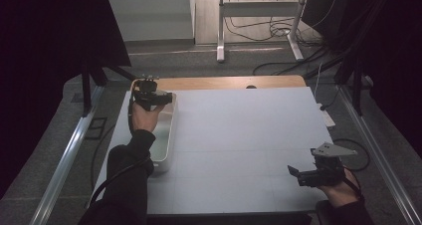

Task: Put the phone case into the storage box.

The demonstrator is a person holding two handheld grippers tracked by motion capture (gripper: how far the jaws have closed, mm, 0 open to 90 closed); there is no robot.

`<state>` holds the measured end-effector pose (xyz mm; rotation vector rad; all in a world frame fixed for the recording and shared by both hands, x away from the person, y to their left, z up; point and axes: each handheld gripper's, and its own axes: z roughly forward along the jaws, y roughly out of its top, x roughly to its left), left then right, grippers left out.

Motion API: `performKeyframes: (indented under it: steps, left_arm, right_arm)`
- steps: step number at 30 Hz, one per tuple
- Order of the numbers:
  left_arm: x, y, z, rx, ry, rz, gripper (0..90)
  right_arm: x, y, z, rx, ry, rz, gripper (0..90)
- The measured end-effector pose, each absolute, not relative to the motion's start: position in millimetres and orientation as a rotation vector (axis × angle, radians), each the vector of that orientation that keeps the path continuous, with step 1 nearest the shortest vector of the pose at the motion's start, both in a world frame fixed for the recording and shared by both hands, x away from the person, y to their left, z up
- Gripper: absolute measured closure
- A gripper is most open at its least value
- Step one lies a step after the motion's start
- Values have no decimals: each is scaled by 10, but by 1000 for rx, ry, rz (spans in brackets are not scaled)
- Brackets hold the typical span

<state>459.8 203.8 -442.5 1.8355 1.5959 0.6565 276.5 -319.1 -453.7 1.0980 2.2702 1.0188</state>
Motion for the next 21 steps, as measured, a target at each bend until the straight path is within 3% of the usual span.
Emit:
performKeyframes:
  steps: [11, 21]
  left_arm:
    - [4743, 2018, -4439, 1827, 1589, 676, 155]
    - [4828, 1981, -4445, 1810, 1578, 674, 29]
  right_arm:
    - [2769, -3198, -4539, 1100, 2275, 1027, 0]
    - [2768, -3206, -4538, 1104, 2272, 1031, 0]
